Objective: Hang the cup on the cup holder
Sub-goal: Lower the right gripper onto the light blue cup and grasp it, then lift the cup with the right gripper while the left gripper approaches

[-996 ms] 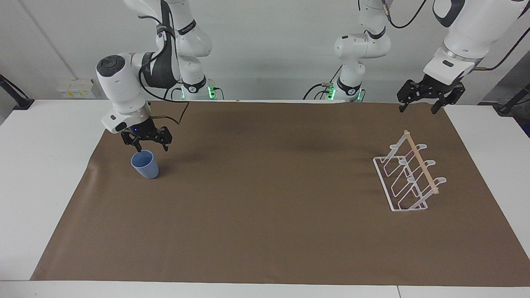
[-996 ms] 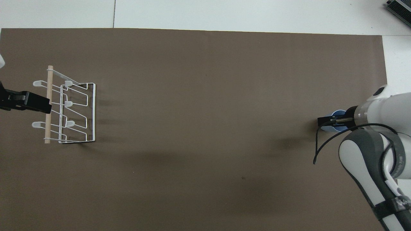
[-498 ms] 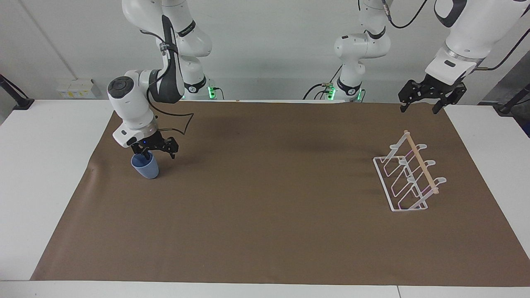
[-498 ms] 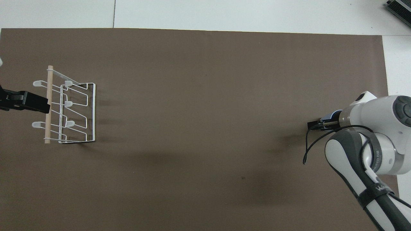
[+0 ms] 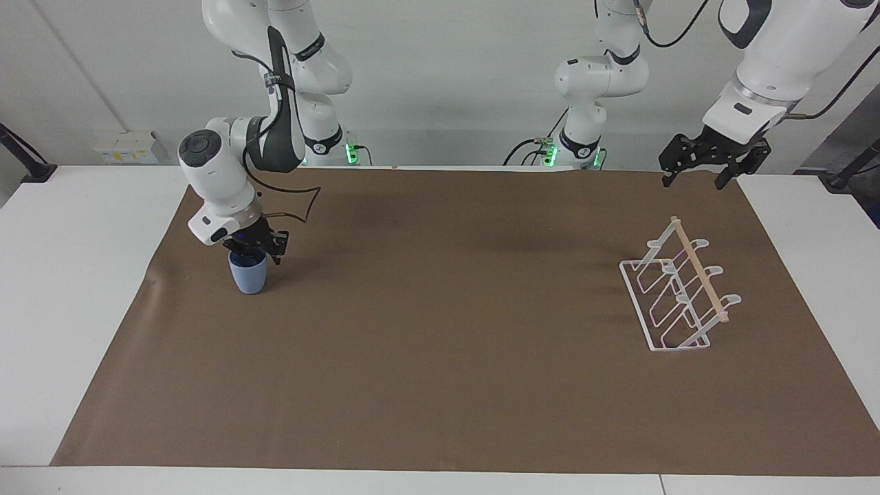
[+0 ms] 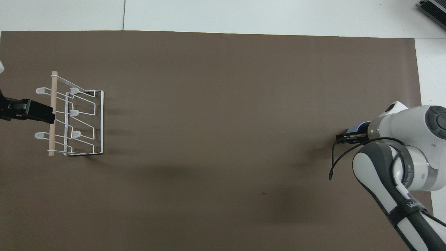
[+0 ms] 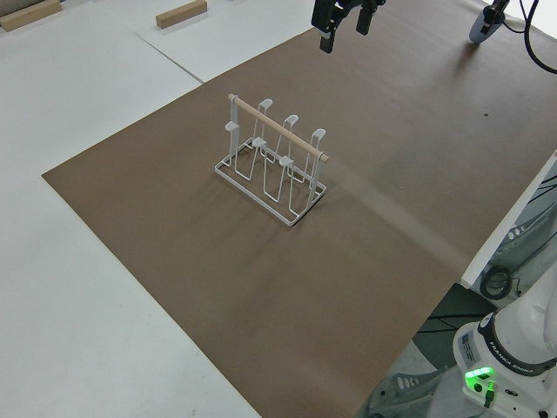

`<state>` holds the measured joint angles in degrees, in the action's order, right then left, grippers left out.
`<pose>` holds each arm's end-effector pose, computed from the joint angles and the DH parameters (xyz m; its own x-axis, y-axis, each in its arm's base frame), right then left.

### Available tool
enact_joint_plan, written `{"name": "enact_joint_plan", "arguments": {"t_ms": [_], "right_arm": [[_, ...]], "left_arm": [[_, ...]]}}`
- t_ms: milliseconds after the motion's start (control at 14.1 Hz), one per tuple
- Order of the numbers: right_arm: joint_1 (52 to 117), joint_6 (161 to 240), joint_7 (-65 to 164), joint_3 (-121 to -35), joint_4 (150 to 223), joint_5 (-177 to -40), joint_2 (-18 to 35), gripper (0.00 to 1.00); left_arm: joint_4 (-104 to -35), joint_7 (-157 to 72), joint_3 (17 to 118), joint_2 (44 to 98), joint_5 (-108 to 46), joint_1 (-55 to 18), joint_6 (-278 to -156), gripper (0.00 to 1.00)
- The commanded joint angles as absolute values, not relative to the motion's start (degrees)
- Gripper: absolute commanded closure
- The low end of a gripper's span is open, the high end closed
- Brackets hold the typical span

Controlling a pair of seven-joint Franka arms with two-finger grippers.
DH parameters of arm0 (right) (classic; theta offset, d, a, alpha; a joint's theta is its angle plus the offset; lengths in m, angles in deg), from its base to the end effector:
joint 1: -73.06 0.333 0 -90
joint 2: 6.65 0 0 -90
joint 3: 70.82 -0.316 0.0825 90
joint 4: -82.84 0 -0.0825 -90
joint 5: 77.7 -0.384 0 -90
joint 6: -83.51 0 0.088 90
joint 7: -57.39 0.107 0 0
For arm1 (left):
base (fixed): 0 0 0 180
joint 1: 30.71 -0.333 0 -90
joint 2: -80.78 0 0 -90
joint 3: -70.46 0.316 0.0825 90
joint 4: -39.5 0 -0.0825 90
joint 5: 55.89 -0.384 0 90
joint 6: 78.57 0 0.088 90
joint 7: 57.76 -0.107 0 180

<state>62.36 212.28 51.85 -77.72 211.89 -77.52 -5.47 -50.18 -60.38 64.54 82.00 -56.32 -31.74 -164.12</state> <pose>0.5195 -0.0347 0.3531 0.9992 0.0324 -0.0252 0.0323 -0.9995 -0.0025 0.5379 -0.0458 0.6321 0.9902 -0.1299 -0.0513 -0.1304 -0.9914 -0.0074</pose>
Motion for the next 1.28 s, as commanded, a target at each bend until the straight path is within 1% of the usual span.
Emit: {"name": "enact_joint_plan", "arguments": {"t_ms": [0, 213, 356, 498, 640, 712, 925, 1210], "right_arm": [[61.73, 211.39, 50.62, -77.93, 213.09, -78.49, -7.09, 1.0], [61.12, 211.39, 49.74, -77.93, 213.01, -78.31, -7.09, 1.0], [61.02, 211.39, 47.64, -77.93, 212.83, -78.31, -7.0, 1.0], [61.2, 211.04, 45.53, -78.11, 212.48, -78.31, -6.92, 1.0], [62.07, 211.12, 43.34, -78.46, 211.69, -78.93, -6.48, 1.0], [63.47, 211.21, 42.63, -78.55, 211.08, -81.28, -6.3, 1.0], [66.99, 211.21, 42.18, -78.55, 210.54, -95.23, -6.21, 1.0], [72.96, 211.65, 40.6, -78.55, 207.13, -109.84, -5.25, 1.0]], "left_arm": [[-52.79, -61.1, 65.02, 84.21, -55.8, -31.77, -164.88, 0.0], [-52.79, -61.01, 64.93, 84.21, -55.8, -31.33, -164.88, 0.0], [-52.96, -61.01, 64.93, 84.21, -54.84, -31.68, -167.32, 0.0], [-55.24, -60.93, 64.93, 84.82, -54.75, -31.33, -171.37, 0.0], [-55.43, -60.93, 64.93, 84.91, -54.75, -31.33, -171.91, 0.0], [-55.51, -60.93, 64.93, 84.91, -54.75, -31.33, -171.82, 0.0], [-55.86, -60.84, 64.93, 85.09, -54.75, -31.42, -171.47, 0.0], [-57.53, -60.49, 64.93, 86.05, -54.57, -31.42, -171.3, 0.0]]}}
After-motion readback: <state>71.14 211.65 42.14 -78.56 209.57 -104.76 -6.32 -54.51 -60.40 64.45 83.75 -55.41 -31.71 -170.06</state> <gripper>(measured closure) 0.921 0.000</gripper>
